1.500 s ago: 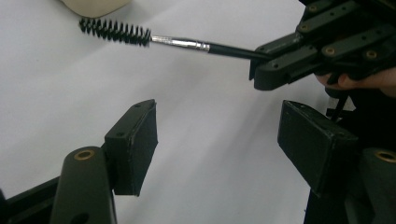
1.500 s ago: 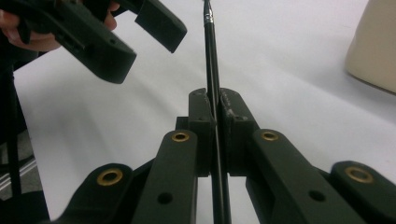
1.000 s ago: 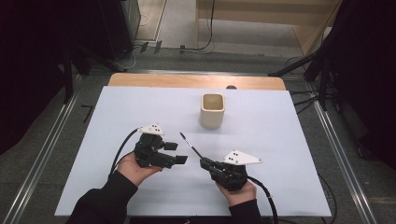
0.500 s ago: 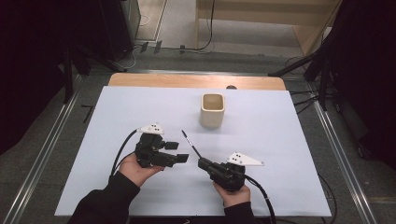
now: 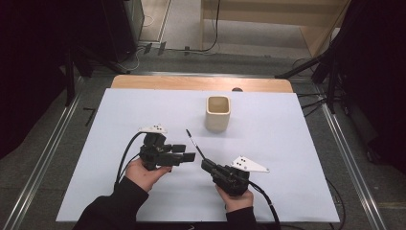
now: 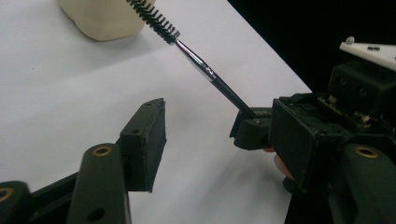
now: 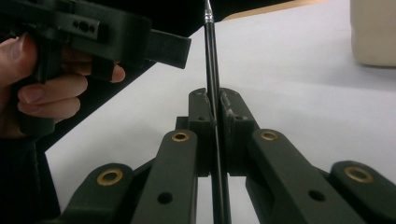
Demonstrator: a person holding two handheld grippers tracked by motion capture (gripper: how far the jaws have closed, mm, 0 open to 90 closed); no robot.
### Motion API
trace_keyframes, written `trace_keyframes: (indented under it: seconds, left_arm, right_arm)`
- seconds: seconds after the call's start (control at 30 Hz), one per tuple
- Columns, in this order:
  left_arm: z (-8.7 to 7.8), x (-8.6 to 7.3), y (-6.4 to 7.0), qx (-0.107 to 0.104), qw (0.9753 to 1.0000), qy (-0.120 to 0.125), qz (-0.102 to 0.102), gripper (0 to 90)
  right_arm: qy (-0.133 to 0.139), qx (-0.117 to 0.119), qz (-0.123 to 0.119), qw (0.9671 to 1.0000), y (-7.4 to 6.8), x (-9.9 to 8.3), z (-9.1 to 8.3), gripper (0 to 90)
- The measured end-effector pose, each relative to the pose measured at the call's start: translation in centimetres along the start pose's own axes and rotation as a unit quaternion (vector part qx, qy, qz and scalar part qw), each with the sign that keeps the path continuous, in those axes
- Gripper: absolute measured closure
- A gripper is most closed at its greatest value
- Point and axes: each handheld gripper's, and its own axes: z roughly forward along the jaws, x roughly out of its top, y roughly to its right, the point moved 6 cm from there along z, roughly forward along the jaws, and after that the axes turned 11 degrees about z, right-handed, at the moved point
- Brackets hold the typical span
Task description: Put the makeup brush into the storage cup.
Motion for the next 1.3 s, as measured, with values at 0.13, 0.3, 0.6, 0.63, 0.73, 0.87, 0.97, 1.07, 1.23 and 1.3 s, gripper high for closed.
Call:
trace_keyframes:
  seconds: [0.13, 0.3, 0.6, 0.63, 0.73, 0.87, 0.97, 1.07, 1.23, 1.3]
  left_arm:
    - [-0.1, 0.3, 0.0, -0.005, 0.9999, 0.012, -0.009, 40.9]
    - [0.0, 0.5, 0.1, -0.008, 0.9997, 0.014, -0.016, 44.0]
    - [0.1, 0.8, 0.5, -0.015, 0.9994, 0.021, -0.024, 53.0]
    - [0.1, 0.8, 0.5, -0.017, 0.9994, 0.02, -0.024, 54.0]
    - [0.1, 0.9, 0.5, -0.017, 0.9993, 0.02, -0.026, 58.2]
    - [0.3, 0.9, 0.6, -0.022, 0.9991, 0.012, -0.034, 63.2]
    - [0.4, 1.0, 0.6, -0.026, 0.9988, 0.016, -0.039, 65.8]
    - [0.5, 1.2, 0.6, -0.03, 0.9983, 0.02, -0.046, 68.6]
    - [0.8, 1.1, 0.4, -0.037, 0.9976, 0.015, -0.056, 71.5]
    - [0.8, 1.2, 0.3, -0.038, 0.9975, 0.016, -0.057, 74.6]
  right_arm:
    - [0.005, -0.001, -0.007, 1.0, -0.2, -0.1, 0.1, 85.9]
    - [0.011, 0.0, -0.009, 0.9999, -0.5, 0.0, 0.3, 85.9]
    - [0.013, 0.004, -0.012, 0.9998, -0.8, 0.0, 0.5, 85.9]
    - [0.013, 0.004, -0.012, 0.9998, -0.8, 0.0, 0.5, 85.9]
    - [0.014, 0.005, -0.013, 0.9998, -0.9, 0.1, 0.4, 85.9]
    - [0.016, 0.01, -0.015, 0.9997, -1.0, 0.1, 0.4, 85.9]
    - [0.023, 0.02, -0.02, 0.9993, -1.2, 0.2, 0.3, 85.9]
    - [0.025, 0.024, -0.024, 0.9991, -1.4, 0.1, 0.4, 85.9]
    - [0.021, 0.029, -0.027, 0.999, -1.6, -0.1, 0.6, 85.9]
    - [0.015, 0.032, -0.025, 0.999, -1.6, -0.2, 0.7, 85.9]
